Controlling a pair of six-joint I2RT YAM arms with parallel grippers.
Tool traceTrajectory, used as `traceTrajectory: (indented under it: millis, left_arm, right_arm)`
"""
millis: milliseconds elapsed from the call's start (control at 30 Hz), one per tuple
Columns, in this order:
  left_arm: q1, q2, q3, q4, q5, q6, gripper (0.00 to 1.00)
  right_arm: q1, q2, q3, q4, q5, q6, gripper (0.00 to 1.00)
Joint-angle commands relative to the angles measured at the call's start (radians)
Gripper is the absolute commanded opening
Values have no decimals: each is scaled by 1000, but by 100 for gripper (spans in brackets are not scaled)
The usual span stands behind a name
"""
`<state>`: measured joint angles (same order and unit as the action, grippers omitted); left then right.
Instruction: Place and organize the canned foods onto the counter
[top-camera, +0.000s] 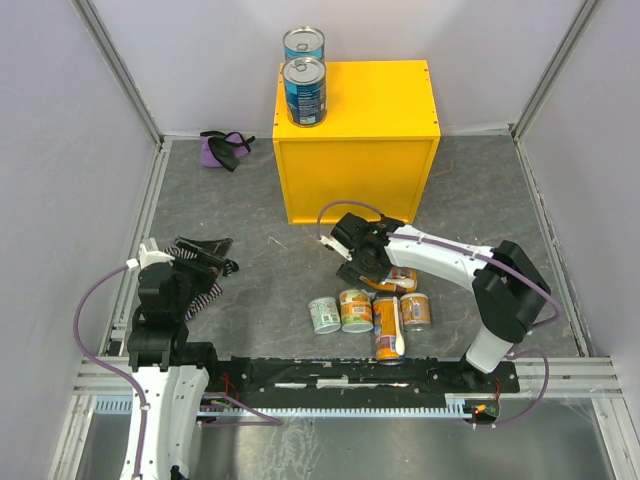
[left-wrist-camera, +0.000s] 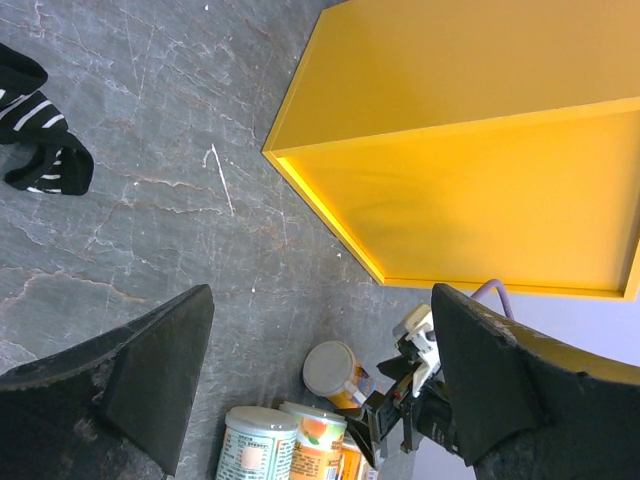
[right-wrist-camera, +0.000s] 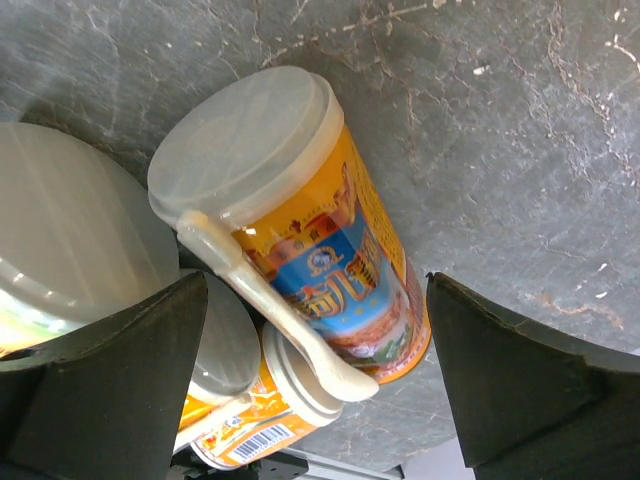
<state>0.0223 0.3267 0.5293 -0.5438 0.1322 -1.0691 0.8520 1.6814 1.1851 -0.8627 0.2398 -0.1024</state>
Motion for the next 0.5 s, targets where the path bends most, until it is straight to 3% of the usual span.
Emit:
traceTrajectory:
  millis: [0, 467]
  left_arm:
    - [5, 4, -1, 44, -12, -26, 95]
    - [5, 48, 14, 45, -16, 14, 95]
  right_arm:
    - [-8, 30, 50, 40, -39, -20, 97]
    - [-28, 117, 57, 101, -91, -26, 90]
